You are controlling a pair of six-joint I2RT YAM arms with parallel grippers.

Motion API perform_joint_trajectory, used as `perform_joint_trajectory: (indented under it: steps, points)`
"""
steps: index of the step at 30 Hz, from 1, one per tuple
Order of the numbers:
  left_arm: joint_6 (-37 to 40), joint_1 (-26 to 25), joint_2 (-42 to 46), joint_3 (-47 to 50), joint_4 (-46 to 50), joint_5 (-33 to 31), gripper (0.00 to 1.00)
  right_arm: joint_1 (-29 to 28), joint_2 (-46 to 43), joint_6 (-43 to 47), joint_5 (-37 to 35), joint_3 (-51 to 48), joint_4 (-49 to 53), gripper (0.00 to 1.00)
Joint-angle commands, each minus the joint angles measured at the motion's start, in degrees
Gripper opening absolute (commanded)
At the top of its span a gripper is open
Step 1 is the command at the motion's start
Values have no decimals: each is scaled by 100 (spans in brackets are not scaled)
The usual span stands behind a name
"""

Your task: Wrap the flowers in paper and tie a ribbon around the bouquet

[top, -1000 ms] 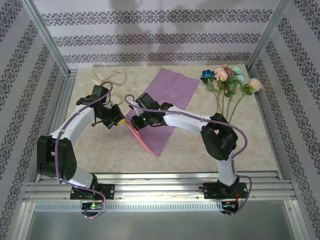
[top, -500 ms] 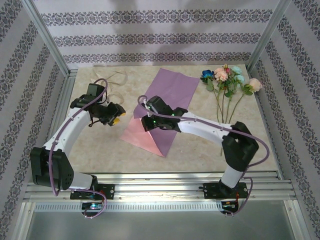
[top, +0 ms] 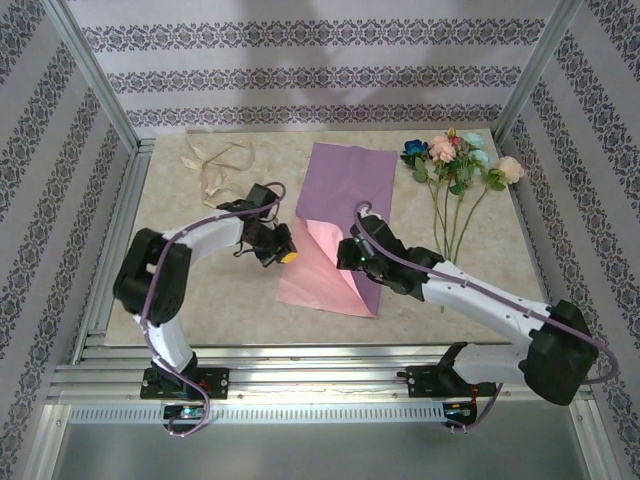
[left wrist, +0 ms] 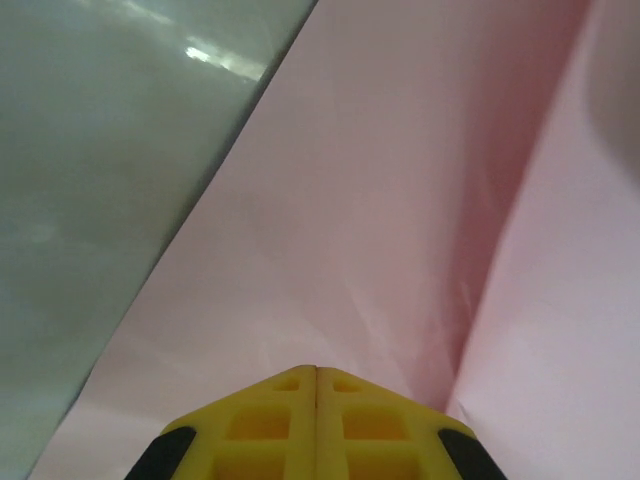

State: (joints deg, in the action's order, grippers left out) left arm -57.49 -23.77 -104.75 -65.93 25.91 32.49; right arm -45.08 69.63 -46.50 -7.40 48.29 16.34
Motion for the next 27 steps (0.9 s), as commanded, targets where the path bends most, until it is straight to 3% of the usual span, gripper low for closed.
perform_joint_trajectory:
  steps: [1, 8, 16, 21, 27]
  points:
    - [-442, -213, -353, -92, -832, -85, 0, 75, -397, -456, -584, -189, 167, 0]
    - [-747, -327, -788, 85, -668, -773, 0, 165, -1096, -501, -1319, -340, 1034, 0]
    - [-482, 480, -359, 761, -318, -1338, 0, 310, -1699, -859, -1937, -345, 2972, 0]
    - [-40, 1068, -339, 507, -41, -1429, 0, 327, -1871, -1357, -1542, -694, 3676, 0]
    - [360, 1451, -657, -99, 330, -1534, 0, 393, -1696, -1860, -214, -1177, 3765, 0]
